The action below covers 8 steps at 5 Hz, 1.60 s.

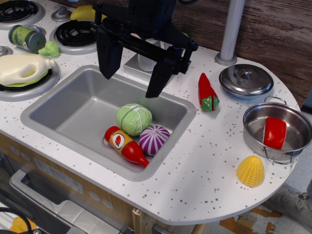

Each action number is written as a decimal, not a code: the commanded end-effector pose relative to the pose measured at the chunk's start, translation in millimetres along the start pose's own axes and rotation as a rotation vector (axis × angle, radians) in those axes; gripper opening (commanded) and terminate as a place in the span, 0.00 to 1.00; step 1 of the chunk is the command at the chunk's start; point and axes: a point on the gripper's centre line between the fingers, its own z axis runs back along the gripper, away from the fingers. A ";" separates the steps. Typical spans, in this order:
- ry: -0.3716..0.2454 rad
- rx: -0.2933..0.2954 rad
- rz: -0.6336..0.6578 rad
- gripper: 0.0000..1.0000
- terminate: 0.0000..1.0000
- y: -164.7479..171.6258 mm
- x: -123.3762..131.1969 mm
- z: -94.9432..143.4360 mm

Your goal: Take sushi out of pan

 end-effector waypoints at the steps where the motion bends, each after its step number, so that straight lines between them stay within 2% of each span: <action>1: 0.000 0.000 0.000 1.00 0.00 0.0 0.0 0.0; 2: -0.022 -0.042 0.033 1.00 0.00 -35.5 22.2 2.0; 3: -0.081 -0.065 0.079 1.00 0.00 -74.0 46.7 8.9; 4: -0.139 -0.123 0.127 1.00 0.00 -117.2 67.4 11.0; 5: -0.184 -0.188 0.165 1.00 0.00 -151.6 81.9 1.7; 7: -0.222 -0.237 0.135 1.00 0.00 -179.4 104.0 -26.1; 8: -0.239 -0.229 0.132 1.00 0.00 -186.9 112.8 -37.4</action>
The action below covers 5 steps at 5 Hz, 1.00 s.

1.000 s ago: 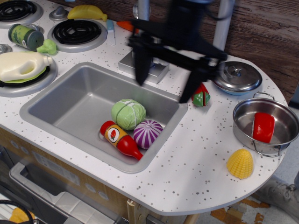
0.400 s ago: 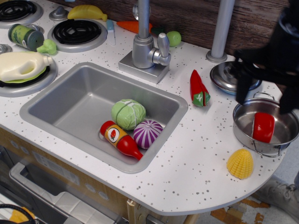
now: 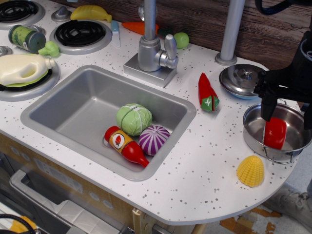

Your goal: Take sushi out of pan

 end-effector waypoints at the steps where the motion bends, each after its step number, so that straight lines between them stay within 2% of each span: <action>1: -0.055 -0.029 0.009 1.00 0.00 -1.5 11.6 -6.9; 3: -0.113 -0.062 -0.006 1.00 0.00 4.5 18.1 -34.6; 5: -0.170 0.041 -0.001 1.00 0.00 -3.5 16.7 -44.0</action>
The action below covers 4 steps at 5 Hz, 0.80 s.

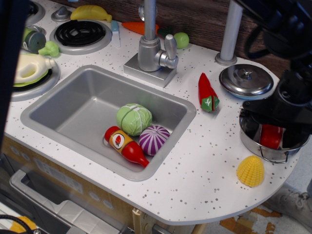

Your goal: Take sushi out of pan

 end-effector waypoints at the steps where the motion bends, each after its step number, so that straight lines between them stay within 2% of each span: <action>1: -0.027 -0.033 0.059 0.00 0.00 -5.3 11.0 13.1; 2: -0.005 -0.040 0.047 0.00 0.00 -6.3 13.9 17.6; 3: 0.019 -0.020 -0.003 0.00 0.00 -9.1 22.7 32.0; 4: 0.053 0.020 -0.036 0.00 0.00 4.2 28.4 63.2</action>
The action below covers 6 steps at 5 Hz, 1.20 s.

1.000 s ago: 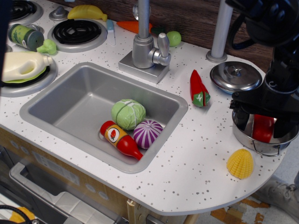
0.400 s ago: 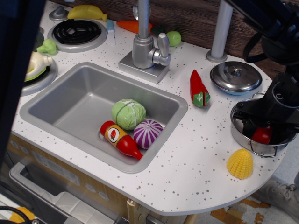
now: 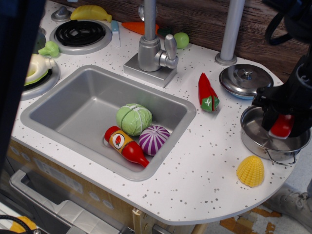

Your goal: Take sushi out of pan

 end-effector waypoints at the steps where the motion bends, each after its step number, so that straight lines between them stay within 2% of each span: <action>1: -0.016 -0.011 0.018 0.00 0.00 33.8 3.2 63.1; 2: 0.005 -0.004 0.034 0.00 0.00 59.0 -12.7 63.6; 3: 0.022 -0.036 0.052 0.00 0.00 72.5 -26.8 50.9; 4: 0.057 -0.091 0.112 0.00 0.00 76.9 -38.1 29.0; 5: 0.067 -0.103 0.134 1.00 0.00 81.9 -42.7 19.6; 6: 0.031 -0.090 0.146 1.00 0.00 83.7 -46.4 11.7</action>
